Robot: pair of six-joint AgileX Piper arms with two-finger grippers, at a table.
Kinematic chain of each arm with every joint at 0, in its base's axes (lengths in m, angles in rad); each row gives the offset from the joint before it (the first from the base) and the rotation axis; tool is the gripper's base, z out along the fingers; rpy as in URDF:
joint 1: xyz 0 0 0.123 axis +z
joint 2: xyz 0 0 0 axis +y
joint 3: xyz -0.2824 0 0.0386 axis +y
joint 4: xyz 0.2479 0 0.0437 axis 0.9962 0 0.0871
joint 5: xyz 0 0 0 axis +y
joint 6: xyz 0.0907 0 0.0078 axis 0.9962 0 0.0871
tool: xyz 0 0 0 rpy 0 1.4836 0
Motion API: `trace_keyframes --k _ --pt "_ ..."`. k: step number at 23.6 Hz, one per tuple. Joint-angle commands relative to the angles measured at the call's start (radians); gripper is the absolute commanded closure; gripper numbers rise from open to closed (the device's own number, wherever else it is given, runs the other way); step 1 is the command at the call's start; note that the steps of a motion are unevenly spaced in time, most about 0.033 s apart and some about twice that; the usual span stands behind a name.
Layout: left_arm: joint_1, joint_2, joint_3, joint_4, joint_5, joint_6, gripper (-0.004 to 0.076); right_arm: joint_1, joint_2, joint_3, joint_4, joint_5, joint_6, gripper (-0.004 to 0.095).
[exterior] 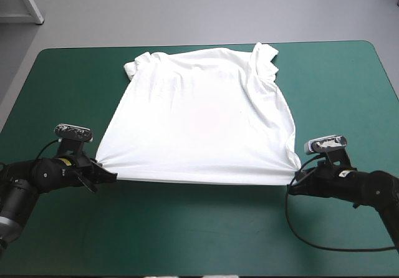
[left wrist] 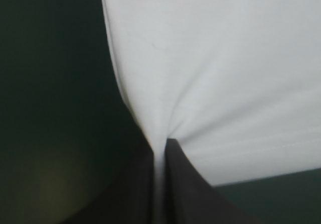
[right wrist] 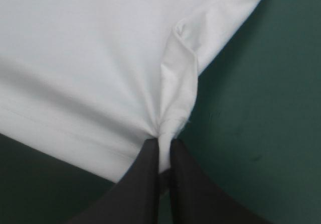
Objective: Fold the cloth
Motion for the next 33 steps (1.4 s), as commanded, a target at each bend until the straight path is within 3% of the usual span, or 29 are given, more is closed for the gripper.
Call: trace_keyframes --k 1,11,19,21,24,26,27,31,33 --pt "0.0 -0.067 -0.002 0.097 0.042 -0.064 0.0705 -0.009 -0.091 0.02 -0.08 0.025 0.095 0.092" --pt "-0.002 -0.23 0.094 0.107 0.27 -0.101 0.0705 -0.009 -0.333 0.034 -0.335 0.315 0.361 0.092" --pt "-0.002 -0.238 0.153 0.063 0.288 -0.094 0.0705 -0.008 -0.351 0.034 -0.333 0.347 0.365 0.0907" --pt "-0.002 -0.238 0.153 0.041 0.288 -0.088 0.0705 -0.008 -0.351 0.034 -0.333 0.364 0.368 0.0852" --pt "-0.002 -0.236 0.153 0.003 0.298 -0.053 0.0693 -0.008 -0.351 0.034 -0.331 0.376 0.38 0.061" --pt "-0.002 -0.236 0.153 -0.001 0.31 -0.035 0.0626 -0.008 -0.351 0.034 -0.328 0.377 0.385 0.0432" --pt "-0.002 -0.236 0.153 -0.005 0.315 -0.035 0.0584 -0.008 -0.351 0.034 -0.328 0.372 0.385 0.0405" --pt "-0.002 -0.236 0.153 -0.068 0.351 -0.01 0.0333 -0.008 -0.351 0.034 -0.33 0.32 0.387 0.0395" --pt "-0.002 -0.236 0.153 -0.105 0.366 -0.01 0.0246 -0.008 -0.351 0.034 -0.33 0.285 0.387 0.0395"
